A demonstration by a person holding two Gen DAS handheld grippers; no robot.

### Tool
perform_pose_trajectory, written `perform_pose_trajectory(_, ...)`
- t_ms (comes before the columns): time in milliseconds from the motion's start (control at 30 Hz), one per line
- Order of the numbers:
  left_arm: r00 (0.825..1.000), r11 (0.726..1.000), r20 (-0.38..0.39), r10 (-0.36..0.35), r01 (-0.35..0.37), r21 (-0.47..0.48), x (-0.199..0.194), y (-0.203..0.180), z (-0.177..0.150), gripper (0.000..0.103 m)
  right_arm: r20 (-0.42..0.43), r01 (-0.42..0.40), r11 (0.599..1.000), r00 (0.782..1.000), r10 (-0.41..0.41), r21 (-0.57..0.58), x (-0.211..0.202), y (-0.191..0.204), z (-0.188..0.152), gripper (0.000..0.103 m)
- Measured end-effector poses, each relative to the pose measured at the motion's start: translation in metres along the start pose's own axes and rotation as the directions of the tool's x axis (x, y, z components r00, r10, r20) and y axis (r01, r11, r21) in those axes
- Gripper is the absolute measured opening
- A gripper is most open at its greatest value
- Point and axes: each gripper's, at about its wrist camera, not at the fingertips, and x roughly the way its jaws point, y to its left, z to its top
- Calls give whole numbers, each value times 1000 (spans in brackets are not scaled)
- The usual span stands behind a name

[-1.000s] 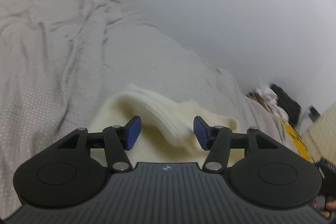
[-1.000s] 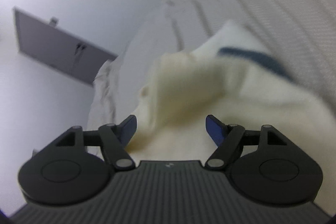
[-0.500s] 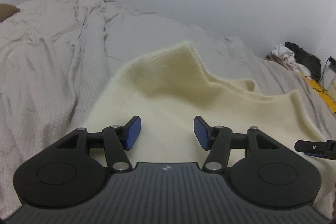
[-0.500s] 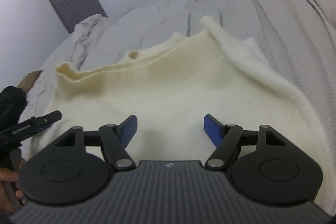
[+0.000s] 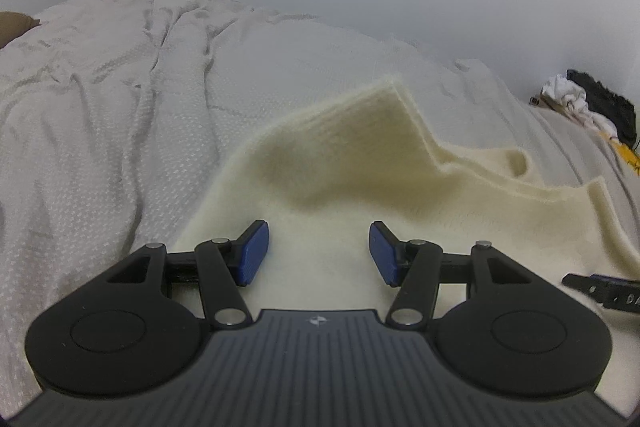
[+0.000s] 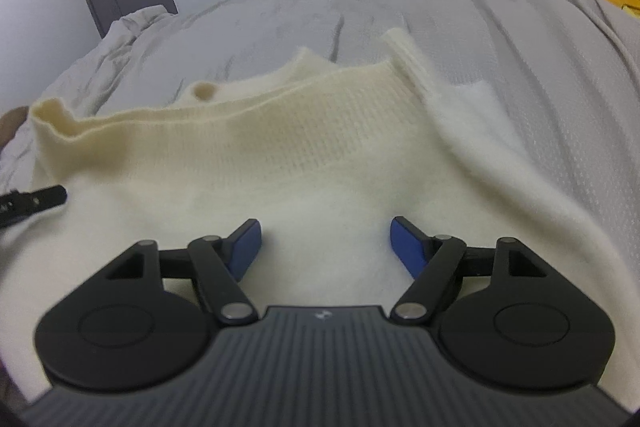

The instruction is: Fold large clothes

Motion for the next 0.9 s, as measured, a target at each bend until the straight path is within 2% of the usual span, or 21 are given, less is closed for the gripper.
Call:
perform_pose_trajectory(133, 1000, 999, 7, -22, 22, -50, -15, 2, 1, 62, 9, 10, 1000, 1000, -11, 17, -8, -1, 0, 72)
perform_pose_trajectory(367, 998, 997, 39, -53, 55, -52, -69, -4, -13, 63, 47, -27, 994, 999, 21, 110, -53, 5, -3, 73)
perform_pose_trajectory(567, 995, 994, 51, -87, 90, -54, -117, -17, -30, 73, 87, -91, 987, 993, 80, 134, -108, 18, -19, 73)
perform_pose_trajectory(667, 992, 992, 58, -115, 118, -50, -135, -25, -40, 82, 90, -115, 986, 990, 104, 123, -126, 27, -33, 73)
perform_pose_trajectory(833, 990, 988, 38, -138, 140, -57, -151, -31, -57, 90, 46, -136, 980, 990, 131, 142, -138, 32, -53, 73)
perform_pose_trajectory(867, 991, 990, 33, -128, 130, -59, -153, -32, -60, 90, 38, -143, 978, 990, 139, 152, -138, 32, -55, 77)
perform_pose_trajectory(900, 991, 990, 29, -128, 129, -55, -154, -32, -62, 90, 33, -148, 975, 989, 145, 163, -138, 32, -57, 86)
